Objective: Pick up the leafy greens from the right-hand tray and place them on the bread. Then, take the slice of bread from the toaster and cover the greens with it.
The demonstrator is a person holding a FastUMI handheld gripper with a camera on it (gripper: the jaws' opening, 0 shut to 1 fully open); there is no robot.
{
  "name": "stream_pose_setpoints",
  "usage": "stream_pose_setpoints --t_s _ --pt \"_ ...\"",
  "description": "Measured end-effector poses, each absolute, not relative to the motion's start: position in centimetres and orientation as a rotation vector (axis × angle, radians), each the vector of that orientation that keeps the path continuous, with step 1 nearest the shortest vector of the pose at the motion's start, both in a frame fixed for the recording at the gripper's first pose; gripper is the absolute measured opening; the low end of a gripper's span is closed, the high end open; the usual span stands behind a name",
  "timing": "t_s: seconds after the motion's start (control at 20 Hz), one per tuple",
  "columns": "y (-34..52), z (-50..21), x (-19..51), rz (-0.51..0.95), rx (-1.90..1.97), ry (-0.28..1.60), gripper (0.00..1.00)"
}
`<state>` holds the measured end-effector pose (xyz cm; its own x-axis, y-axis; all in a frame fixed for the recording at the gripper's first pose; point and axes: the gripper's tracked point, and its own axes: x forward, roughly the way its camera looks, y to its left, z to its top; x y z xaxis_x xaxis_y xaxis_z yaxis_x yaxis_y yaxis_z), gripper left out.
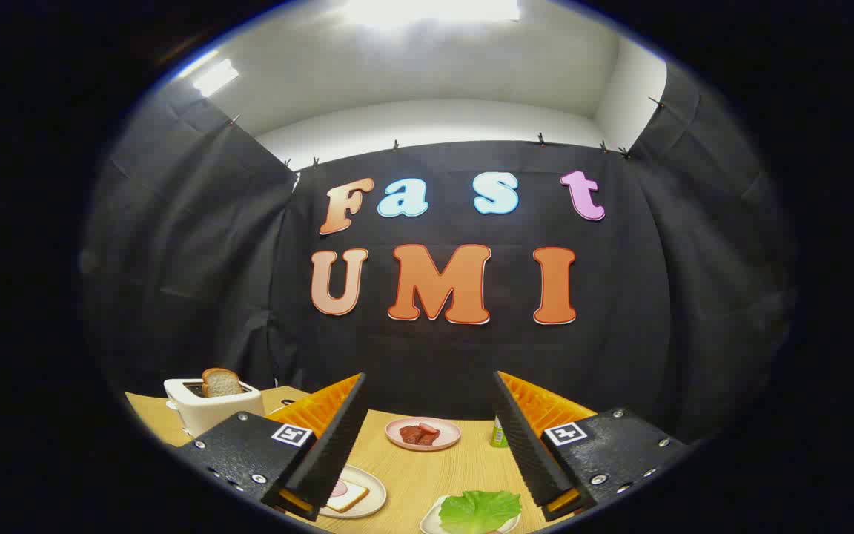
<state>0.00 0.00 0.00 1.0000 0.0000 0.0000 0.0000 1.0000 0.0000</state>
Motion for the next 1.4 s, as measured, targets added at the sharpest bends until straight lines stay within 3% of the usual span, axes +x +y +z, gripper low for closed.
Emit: stream_pose_setpoints --t_s 0.25,0.75,1.05,1.4 --pt "0.9 0.4 -0.2 0.057 0.055 0.001 0.99" --pt "-0.4 1.6 -0.2 0.027 0.000 -0.017 0.98" --pt "0.6 0.5 0.1 0.111 0.040 0.066 0.99" --pt "-2.8 -0.5 1.1 0.055 -0.008 0.183 0.99"
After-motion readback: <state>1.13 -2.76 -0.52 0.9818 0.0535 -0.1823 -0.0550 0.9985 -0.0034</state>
